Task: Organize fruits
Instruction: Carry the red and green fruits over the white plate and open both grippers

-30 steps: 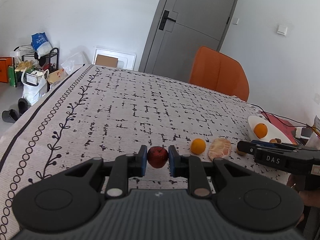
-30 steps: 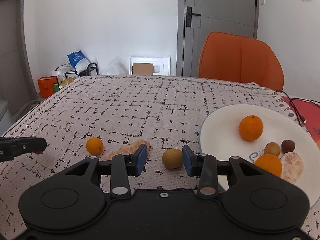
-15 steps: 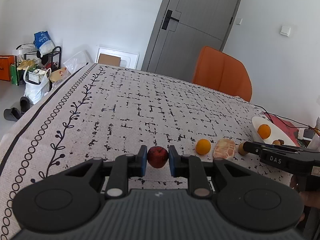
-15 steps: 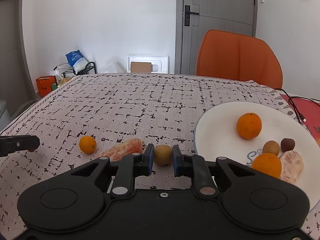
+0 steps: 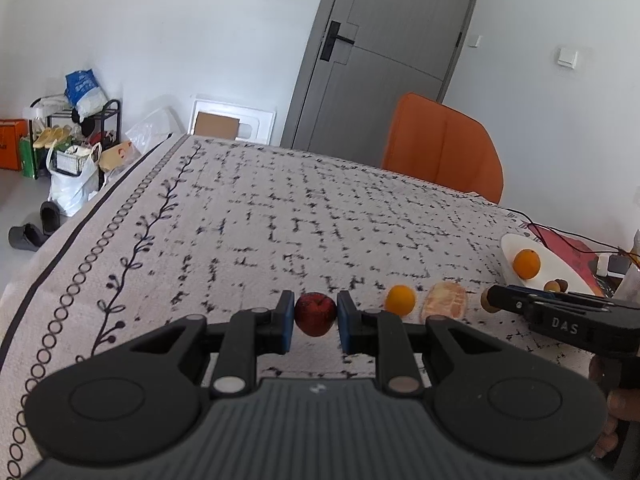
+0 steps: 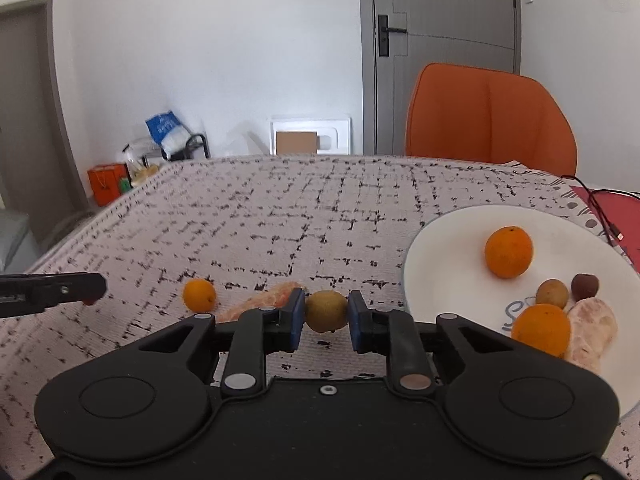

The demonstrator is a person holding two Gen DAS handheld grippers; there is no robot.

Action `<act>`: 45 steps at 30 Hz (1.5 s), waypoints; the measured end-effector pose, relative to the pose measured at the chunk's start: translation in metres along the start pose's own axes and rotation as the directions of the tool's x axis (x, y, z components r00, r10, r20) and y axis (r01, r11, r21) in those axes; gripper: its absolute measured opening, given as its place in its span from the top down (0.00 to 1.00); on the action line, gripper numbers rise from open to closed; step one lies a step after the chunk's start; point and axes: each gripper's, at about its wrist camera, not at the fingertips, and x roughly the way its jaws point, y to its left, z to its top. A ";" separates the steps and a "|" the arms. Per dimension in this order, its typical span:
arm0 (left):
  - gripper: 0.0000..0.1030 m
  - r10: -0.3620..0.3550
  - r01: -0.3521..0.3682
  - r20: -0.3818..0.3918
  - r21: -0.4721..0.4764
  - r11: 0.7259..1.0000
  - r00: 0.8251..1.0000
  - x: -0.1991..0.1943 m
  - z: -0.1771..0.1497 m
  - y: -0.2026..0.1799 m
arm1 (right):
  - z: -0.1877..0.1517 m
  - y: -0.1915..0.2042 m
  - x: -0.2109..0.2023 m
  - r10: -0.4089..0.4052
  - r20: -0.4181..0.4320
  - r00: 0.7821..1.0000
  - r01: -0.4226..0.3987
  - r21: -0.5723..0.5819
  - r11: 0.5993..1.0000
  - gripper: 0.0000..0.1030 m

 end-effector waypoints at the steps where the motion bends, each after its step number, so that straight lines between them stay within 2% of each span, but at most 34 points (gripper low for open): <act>1: 0.80 -0.002 0.002 0.004 0.006 1.000 1.000 -0.001 0.001 -0.003 | 0.001 -0.001 -0.004 0.001 0.010 1.000 -0.001 0.004 1.000 0.79; 9: 0.80 -0.039 0.039 0.004 0.060 0.997 0.999 0.002 0.003 -0.036 | 0.003 -0.023 -0.033 -0.009 0.079 0.997 0.005 0.048 0.999 0.79; 21: 0.80 -0.096 0.096 -0.002 0.116 0.989 0.995 0.008 0.002 -0.079 | -0.002 -0.058 -0.060 -0.068 0.133 0.989 0.055 0.103 0.993 0.79; 45: 0.80 -0.165 0.167 -0.028 0.222 0.961 0.986 0.027 -0.001 -0.154 | -0.027 -0.123 -0.091 -0.152 0.156 0.976 0.116 0.217 0.969 0.79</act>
